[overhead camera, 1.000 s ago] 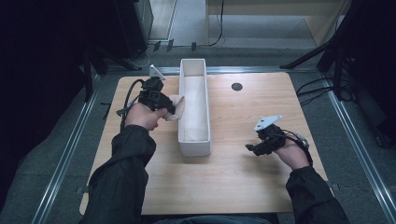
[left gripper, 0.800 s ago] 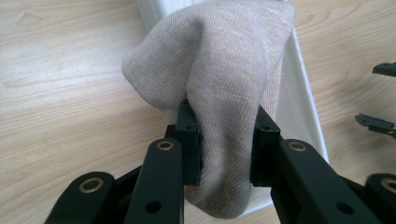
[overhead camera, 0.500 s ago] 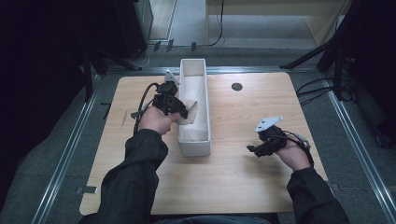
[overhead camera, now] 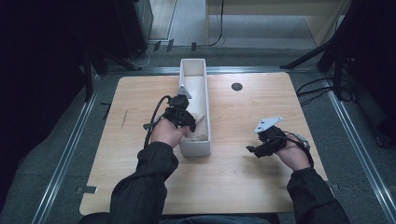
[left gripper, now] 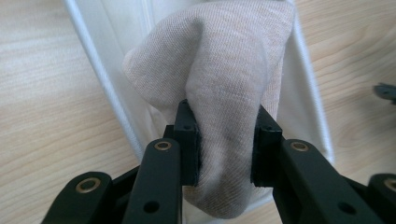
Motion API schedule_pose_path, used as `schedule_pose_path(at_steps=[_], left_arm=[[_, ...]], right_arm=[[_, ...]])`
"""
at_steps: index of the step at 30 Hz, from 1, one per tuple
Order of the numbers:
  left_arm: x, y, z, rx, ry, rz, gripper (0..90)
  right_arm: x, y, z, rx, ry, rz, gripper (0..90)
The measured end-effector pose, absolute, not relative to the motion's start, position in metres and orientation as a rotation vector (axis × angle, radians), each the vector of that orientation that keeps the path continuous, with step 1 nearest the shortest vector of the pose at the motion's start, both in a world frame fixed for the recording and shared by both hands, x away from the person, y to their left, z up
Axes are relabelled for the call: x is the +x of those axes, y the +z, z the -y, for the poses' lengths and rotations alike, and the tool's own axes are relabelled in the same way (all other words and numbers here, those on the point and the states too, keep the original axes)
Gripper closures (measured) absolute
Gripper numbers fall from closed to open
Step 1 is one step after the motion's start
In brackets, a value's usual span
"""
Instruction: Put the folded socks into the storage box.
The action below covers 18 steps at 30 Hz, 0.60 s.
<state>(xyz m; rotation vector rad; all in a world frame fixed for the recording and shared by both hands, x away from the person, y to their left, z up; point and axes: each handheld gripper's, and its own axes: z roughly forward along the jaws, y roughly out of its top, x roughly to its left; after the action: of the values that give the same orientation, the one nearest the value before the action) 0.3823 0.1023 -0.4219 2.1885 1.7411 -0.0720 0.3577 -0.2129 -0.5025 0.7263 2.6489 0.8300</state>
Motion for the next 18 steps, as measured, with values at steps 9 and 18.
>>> schedule_pose_path(at_steps=[9, 18], left_arm=[[0.380, -0.439, -0.096, 2.184, -0.089, -1.778, 68.3], [0.378, -0.444, -0.091, 2.195, -0.066, -1.789, 60.3]], right_arm=[[0.358, -0.502, 0.212, 0.713, 0.825, -2.651, 23.8], [0.357, -0.502, 0.212, 0.701, 0.823, -2.652, 24.0]])
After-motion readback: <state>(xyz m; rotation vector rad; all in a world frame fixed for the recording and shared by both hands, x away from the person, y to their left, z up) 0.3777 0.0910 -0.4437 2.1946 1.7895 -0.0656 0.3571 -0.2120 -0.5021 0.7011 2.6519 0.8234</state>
